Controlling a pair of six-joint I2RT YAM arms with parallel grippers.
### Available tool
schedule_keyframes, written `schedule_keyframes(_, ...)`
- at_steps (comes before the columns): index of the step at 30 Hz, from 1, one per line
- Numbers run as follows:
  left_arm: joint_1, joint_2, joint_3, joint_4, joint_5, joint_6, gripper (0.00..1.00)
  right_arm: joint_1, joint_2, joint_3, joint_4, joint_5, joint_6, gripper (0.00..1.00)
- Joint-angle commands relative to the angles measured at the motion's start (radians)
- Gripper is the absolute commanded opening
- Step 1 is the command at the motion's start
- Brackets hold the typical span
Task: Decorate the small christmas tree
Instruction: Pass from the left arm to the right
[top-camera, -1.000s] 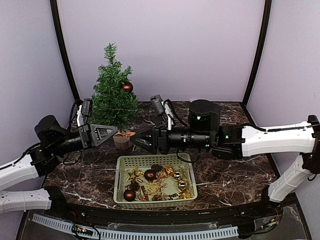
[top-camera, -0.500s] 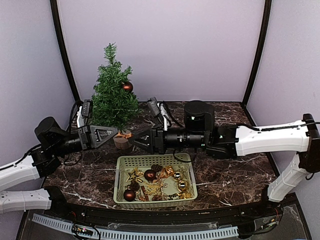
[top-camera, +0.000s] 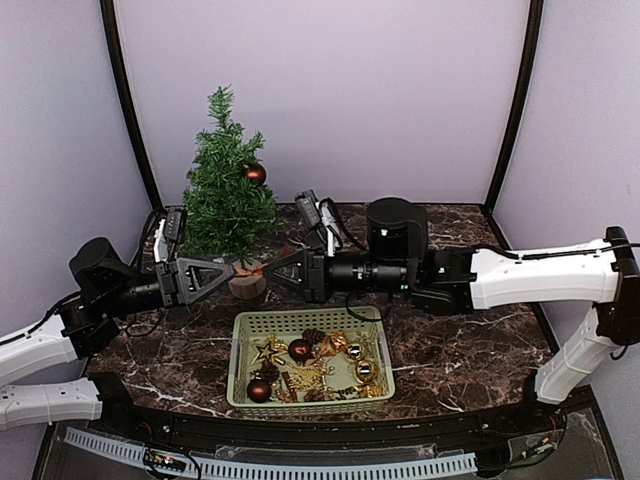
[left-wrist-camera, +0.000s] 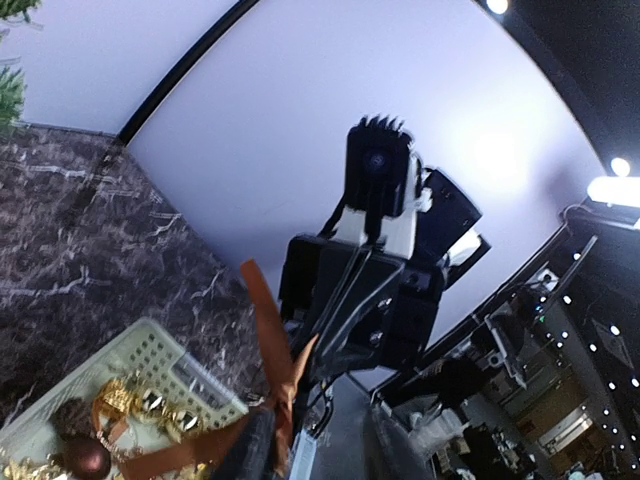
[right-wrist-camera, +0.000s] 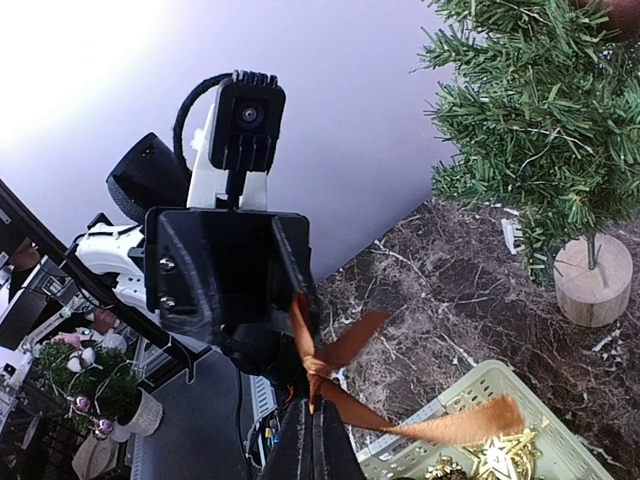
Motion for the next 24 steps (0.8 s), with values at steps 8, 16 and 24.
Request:
schedule_keyframes(8,-0.004,0.002,0.343,-0.707,-0.093,0.416,0.81,-0.028,-0.014,0.178,-0.390,-0.081,-0.151,0.00)
schedule_keyframes(16,-0.004,0.142,0.461,-0.857,0.135,0.585,0.78,-0.037,0.014,0.250,-0.463,-0.214,-0.166,0.00)
schedule_keyframes(24,-0.021,0.204,0.485,-0.869,0.216,0.613,0.56,-0.039,0.039,0.292,-0.497,-0.253,-0.162,0.00)
